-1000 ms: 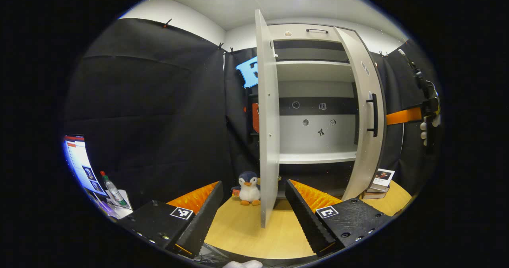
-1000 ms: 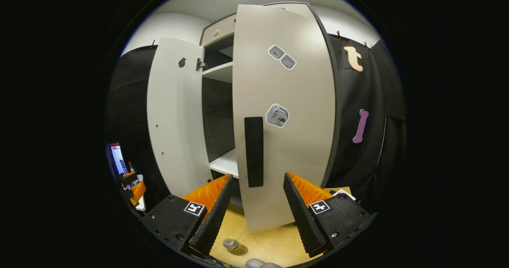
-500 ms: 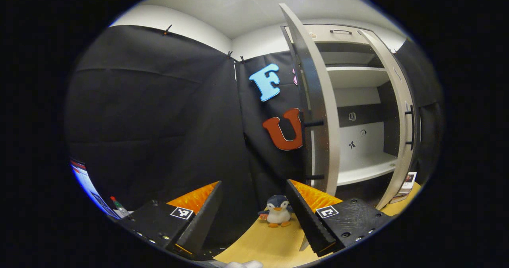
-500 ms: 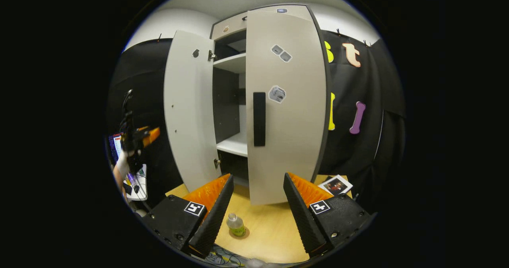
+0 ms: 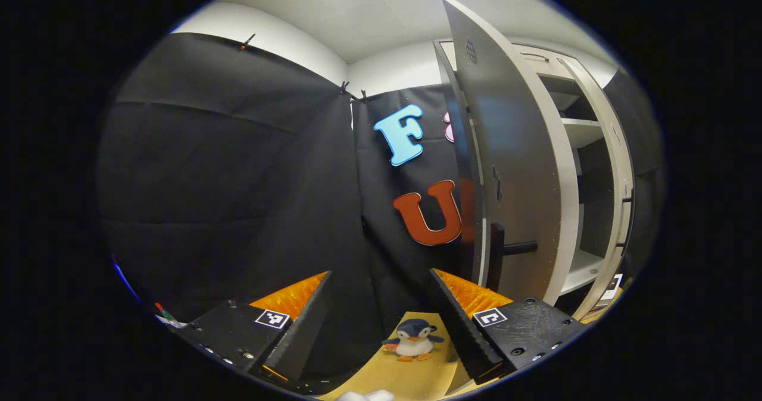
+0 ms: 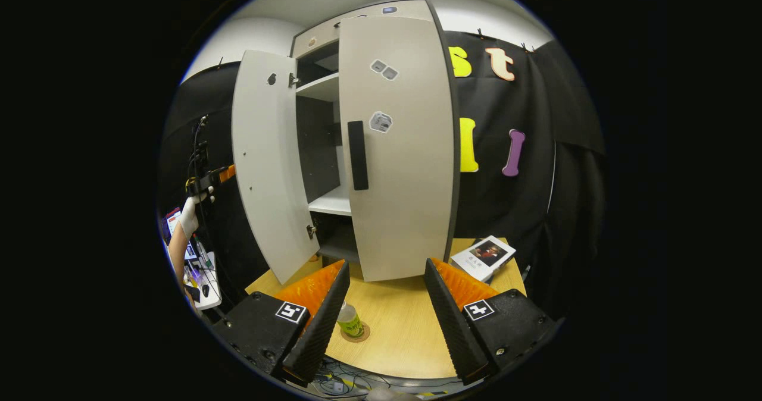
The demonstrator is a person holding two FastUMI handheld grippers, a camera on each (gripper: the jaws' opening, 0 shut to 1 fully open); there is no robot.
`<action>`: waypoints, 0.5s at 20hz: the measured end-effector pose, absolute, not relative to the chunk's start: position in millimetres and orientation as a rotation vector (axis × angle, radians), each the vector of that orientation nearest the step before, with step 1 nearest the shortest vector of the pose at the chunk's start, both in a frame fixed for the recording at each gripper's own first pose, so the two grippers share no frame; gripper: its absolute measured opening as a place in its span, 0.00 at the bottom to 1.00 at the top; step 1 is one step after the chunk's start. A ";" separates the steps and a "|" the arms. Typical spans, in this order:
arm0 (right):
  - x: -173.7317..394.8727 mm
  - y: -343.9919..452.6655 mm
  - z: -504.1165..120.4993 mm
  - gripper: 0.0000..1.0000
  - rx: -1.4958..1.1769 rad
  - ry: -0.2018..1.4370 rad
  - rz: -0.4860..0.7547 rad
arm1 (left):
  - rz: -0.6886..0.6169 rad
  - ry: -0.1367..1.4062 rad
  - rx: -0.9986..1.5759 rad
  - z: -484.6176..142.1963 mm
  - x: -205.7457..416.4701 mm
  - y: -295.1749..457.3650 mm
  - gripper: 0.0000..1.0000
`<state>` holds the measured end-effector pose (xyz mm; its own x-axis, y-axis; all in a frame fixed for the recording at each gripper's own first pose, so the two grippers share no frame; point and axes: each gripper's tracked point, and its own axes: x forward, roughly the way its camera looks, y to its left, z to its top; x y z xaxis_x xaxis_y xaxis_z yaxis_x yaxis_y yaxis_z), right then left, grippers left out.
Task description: Grasp the bottle in the cabinet with the left hand and place it on the coaster, then close the right door with the right hand and the left door with the left hand.
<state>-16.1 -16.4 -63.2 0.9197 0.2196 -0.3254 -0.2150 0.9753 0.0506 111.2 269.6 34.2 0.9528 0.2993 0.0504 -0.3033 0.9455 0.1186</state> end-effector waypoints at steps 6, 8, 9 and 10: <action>-27.0 -21.6 -62.9 0.78 0.039 0.339 0.221 | 0.325 0.001 0.214 28.5 111.4 263.1 0.92; -31.0 -22.1 -56.7 0.78 0.051 0.326 0.229 | 0.326 0.010 0.185 25.7 111.1 262.1 0.92; -33.3 -25.3 -55.2 0.78 0.051 0.319 0.227 | 0.323 0.014 0.172 24.6 110.2 260.6 0.92; -35.4 -28.8 -53.3 0.79 0.048 0.314 0.222 | 0.330 0.019 0.166 24.0 109.9 258.8 0.92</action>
